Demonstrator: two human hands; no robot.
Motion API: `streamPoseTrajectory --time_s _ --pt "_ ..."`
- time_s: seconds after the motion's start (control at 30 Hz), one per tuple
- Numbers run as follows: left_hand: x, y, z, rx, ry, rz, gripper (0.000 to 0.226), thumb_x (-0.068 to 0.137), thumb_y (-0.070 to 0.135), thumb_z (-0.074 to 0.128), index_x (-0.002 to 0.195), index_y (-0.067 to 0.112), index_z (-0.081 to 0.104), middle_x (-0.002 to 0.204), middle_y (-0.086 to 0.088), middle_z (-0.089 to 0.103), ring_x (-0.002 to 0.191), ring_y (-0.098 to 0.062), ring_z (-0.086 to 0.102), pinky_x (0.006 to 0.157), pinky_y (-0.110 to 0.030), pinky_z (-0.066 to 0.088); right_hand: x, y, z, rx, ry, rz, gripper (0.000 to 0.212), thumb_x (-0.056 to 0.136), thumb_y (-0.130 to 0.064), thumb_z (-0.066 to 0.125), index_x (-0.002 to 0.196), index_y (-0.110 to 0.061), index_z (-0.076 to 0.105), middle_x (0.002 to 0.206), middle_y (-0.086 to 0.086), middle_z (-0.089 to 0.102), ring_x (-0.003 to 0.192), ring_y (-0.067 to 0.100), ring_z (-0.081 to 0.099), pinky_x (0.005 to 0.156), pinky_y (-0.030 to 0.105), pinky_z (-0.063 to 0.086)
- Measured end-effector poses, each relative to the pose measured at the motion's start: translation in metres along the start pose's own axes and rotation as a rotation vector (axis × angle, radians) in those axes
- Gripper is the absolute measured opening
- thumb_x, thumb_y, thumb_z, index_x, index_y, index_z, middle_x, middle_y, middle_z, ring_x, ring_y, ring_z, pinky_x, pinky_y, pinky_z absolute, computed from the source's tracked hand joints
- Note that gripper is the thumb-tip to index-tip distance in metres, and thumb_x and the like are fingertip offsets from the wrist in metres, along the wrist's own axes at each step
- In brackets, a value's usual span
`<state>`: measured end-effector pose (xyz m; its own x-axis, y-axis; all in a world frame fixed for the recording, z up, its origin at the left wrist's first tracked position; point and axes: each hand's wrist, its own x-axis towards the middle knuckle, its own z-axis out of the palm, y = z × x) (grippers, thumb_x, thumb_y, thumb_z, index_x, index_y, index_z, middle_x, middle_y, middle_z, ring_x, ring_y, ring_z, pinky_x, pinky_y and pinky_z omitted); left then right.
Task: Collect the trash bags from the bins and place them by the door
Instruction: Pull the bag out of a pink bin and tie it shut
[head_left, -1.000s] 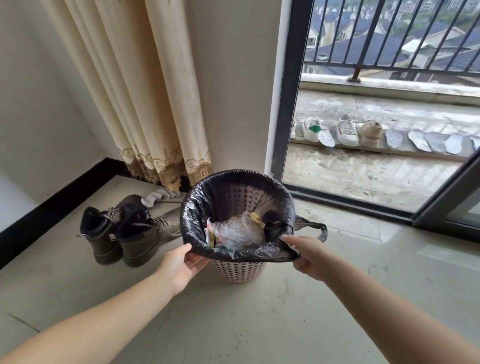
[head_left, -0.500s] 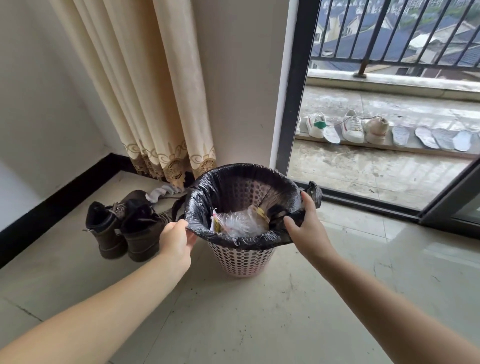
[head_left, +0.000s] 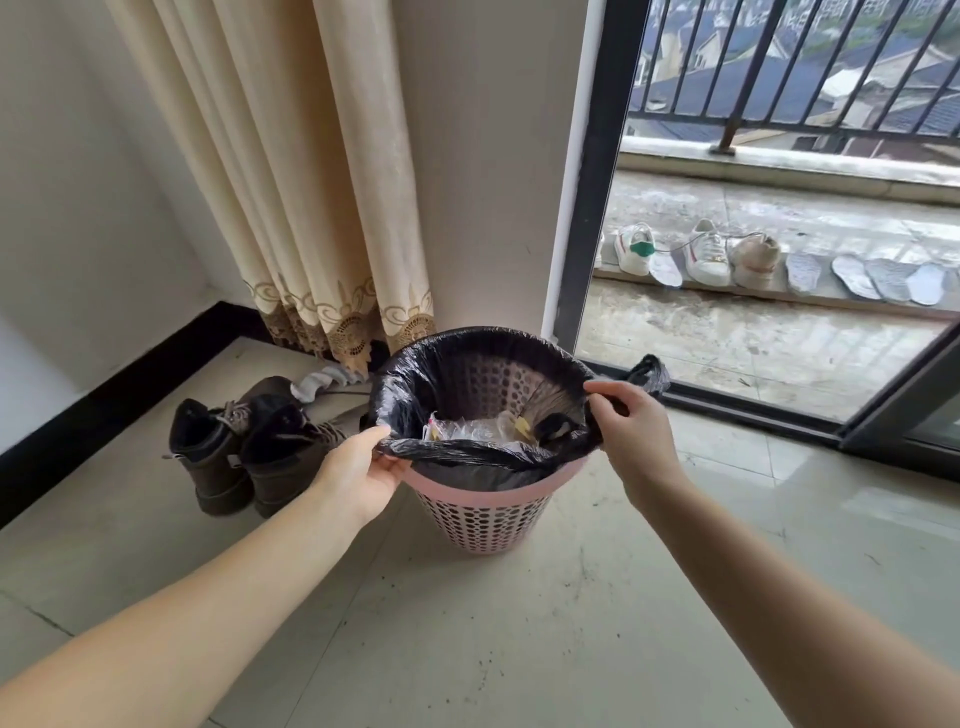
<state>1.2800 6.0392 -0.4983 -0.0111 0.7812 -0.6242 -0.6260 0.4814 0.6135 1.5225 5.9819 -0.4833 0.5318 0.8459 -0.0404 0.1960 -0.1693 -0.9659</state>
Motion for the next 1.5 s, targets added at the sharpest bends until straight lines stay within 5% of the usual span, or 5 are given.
streamPoseTrajectory --time_s 0.3,0.6,0.87,1.07,1.5 --pt "-0.041 -0.03 0.018 1.073 -0.368 0.281 0.014 0.093 0.01 0.052 0.09 0.014 0.065 0.084 0.0 0.065 0.08 -0.011 0.056 0.069 -0.02 0.044 -0.037 -0.004 0.058 -0.776 -0.815 -0.337 0.066 0.079 -0.044 0.067 0.135 -0.019 0.042 0.122 0.005 0.05 0.108 0.02 0.05 0.094 0.034 0.045" --pt "-0.012 -0.007 0.006 0.909 -0.013 0.445 0.016 0.093 0.024 0.052 0.097 0.009 0.049 0.098 -0.01 0.056 0.086 -0.019 0.06 0.089 -0.038 0.052 -0.024 0.014 0.052 -0.537 -0.459 -0.229 0.021 0.085 -0.004 0.05 0.105 -0.012 0.054 0.086 0.0 0.057 0.081 0.022 0.053 0.074 0.033 0.044" --pt "0.0 0.001 -0.012 2.156 -0.241 0.837 0.06 0.086 0.036 0.056 0.141 0.023 0.036 0.15 0.002 0.028 0.141 -0.019 0.022 0.112 -0.038 0.029 0.003 0.019 0.037 0.35 -0.135 0.435 0.056 0.084 -0.001 0.059 0.134 -0.011 0.035 0.092 0.01 0.058 0.067 0.014 0.055 0.065 0.031 0.056" --pt "0.003 0.033 0.001 1.812 0.088 0.928 0.026 0.086 0.01 0.051 0.107 0.016 0.066 0.114 -0.008 0.052 0.102 -0.033 0.054 0.079 -0.04 0.048 0.003 0.013 0.04 0.344 -0.139 0.37 0.02 0.09 0.002 0.047 0.095 -0.008 0.063 0.078 0.008 0.057 0.067 0.015 0.053 0.061 0.023 0.048" --pt "-0.053 -0.011 0.038 1.278 -0.733 0.514 0.037 0.076 -0.008 0.038 0.099 0.016 0.055 0.088 0.002 0.06 0.072 -0.002 0.058 0.066 -0.013 0.043 -0.031 -0.002 0.052 -0.043 -0.799 -0.14 0.04 0.08 -0.005 0.065 0.116 -0.02 0.057 0.111 0.002 0.068 0.1 0.016 0.066 0.093 0.034 0.052"
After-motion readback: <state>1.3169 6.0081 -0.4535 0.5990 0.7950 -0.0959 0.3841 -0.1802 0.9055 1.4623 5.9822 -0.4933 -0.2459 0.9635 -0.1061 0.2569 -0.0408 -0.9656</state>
